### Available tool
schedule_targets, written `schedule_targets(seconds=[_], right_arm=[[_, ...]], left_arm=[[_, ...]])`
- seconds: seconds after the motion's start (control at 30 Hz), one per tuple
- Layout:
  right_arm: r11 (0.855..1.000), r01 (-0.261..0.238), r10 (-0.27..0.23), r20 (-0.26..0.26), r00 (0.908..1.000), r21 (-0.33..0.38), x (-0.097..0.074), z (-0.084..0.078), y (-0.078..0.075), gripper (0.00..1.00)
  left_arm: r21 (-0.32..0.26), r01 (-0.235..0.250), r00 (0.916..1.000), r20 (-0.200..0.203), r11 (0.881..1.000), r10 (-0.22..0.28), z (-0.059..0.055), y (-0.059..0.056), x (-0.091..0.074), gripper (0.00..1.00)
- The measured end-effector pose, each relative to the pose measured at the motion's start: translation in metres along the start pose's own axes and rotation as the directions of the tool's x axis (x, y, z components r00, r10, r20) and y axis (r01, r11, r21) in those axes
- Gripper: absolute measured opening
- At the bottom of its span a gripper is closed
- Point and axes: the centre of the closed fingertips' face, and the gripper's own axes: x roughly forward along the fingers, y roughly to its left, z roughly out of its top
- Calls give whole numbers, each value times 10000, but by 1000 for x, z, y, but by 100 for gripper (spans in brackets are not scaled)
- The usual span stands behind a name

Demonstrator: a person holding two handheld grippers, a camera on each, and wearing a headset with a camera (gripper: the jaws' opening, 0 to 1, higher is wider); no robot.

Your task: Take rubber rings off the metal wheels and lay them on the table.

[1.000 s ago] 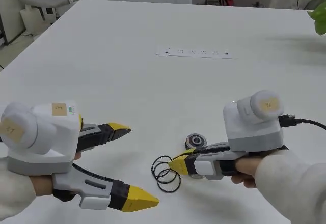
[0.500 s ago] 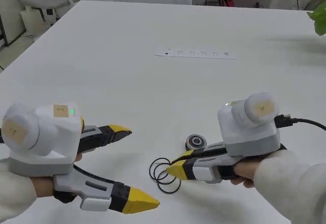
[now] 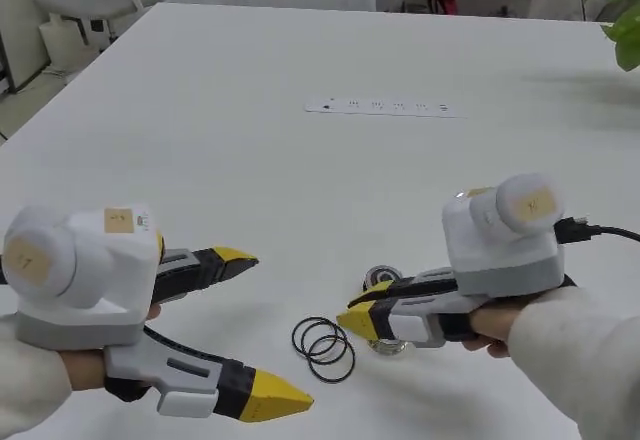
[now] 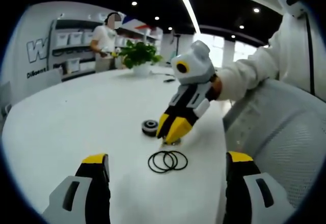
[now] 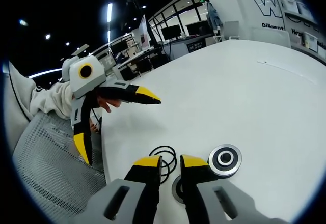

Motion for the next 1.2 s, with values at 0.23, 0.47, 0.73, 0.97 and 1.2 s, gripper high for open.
schedule_targets(seconds=[0.23,0.47,0.73,0.97,1.2], right_arm=[[9997,213,-216,246,9995,106,-6,6,-8,13],[9990,407,-417,543,9977,197,-12,13,-13,14],[9962,818,-844,1072,9906,286,-27,25,-28,14],[9907,1102,-1218,1612,9794,796,-42,35,-42,15],[9865,1280,-1446,1776,9734,1021,-47,37,-49,16]], left_arm=[[-19,9,10000,-16,10000,-9,0,0,0,96],[-39,0,10000,-15,10000,0,0,0,0,96],[-15,-58,10000,15,10000,58,1,2,0,96],[-36,-122,9998,131,9999,122,5,4,-1,96],[212,4,10000,35,9998,-5,11,4,0,96]])
